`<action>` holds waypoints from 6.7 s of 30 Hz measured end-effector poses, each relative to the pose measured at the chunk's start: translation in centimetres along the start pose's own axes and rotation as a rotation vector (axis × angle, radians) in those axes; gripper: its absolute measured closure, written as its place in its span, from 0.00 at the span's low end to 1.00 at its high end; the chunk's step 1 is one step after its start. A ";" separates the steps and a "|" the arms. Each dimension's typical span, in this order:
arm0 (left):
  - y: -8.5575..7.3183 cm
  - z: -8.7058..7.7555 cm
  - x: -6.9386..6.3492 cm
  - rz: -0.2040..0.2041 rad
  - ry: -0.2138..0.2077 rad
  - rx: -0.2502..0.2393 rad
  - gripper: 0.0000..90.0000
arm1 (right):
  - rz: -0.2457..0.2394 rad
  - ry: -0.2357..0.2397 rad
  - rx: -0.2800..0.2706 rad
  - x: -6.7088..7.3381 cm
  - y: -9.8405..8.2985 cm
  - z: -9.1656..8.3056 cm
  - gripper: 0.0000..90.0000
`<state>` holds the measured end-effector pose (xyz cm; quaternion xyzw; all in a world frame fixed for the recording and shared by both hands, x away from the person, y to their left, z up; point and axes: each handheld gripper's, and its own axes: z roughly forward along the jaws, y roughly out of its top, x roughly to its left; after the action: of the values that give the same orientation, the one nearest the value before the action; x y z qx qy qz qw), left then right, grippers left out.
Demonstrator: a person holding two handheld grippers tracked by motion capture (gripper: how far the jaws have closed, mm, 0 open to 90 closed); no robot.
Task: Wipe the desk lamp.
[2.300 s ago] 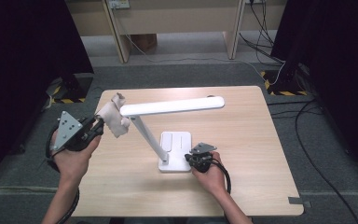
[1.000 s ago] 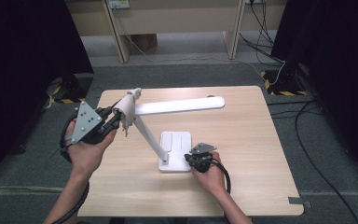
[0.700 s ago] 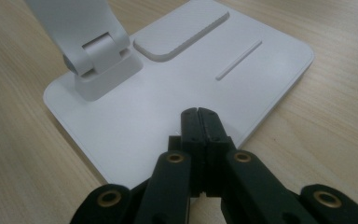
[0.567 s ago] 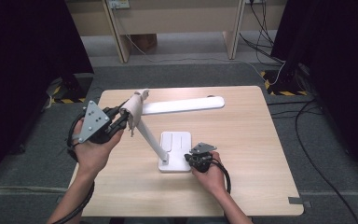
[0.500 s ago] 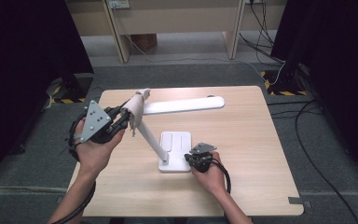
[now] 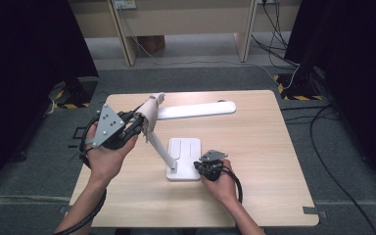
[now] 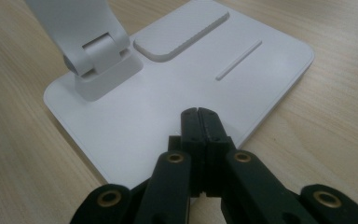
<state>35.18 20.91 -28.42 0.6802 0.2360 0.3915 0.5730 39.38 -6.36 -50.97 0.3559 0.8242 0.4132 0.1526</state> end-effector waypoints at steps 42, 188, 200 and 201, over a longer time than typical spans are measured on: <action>1.0 2.9 -2.4 -0.030 -0.050 -0.001 0.91 | 0.004 0.002 -0.005 0.0 -0.1 0.0 1.00; 4.2 9.0 -13.3 0.045 -0.322 0.021 0.91 | 0.005 -0.003 -0.024 0.0 -0.3 0.0 1.00; 0.0 4.1 -11.5 0.012 -0.287 0.075 0.91 | 0.000 -0.003 -0.026 0.0 -0.3 0.0 1.00; -0.4 3.7 -11.2 0.004 -0.277 0.082 0.91 | -0.001 -0.003 -0.025 0.0 -0.3 0.0 1.00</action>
<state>31.69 10.19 -31.87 0.7510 0.1693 0.2852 0.5710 39.23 -6.48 -51.25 0.3544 0.8188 0.4229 0.1585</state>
